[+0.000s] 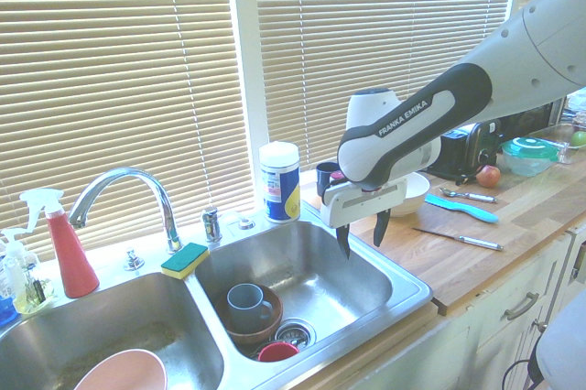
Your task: Put the knife into the sink
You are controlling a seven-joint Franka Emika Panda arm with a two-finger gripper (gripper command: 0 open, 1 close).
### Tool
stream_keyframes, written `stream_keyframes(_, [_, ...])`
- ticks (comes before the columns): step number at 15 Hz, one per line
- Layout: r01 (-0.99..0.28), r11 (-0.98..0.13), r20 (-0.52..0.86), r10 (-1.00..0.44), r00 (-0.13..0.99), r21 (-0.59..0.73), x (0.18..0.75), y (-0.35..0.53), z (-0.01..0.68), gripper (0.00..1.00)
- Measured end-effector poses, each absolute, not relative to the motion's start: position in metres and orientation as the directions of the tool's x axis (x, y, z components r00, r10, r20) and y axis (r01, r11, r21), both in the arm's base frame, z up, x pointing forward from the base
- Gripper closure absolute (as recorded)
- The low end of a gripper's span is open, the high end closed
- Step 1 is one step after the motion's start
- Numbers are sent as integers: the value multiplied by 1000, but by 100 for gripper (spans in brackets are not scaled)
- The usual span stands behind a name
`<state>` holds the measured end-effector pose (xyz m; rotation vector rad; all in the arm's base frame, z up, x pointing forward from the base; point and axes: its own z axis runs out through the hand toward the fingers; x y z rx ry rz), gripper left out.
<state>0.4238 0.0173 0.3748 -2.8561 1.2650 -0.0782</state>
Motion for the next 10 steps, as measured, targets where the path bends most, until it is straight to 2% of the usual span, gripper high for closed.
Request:
stream_keyframes(5, [-716, -697, 52, -717, 695, -37, 425, 5, 379, 0])
stream_keyframes(10, [-492, -871, 11, -492, 871, -1, 390, -88, 403, 0])
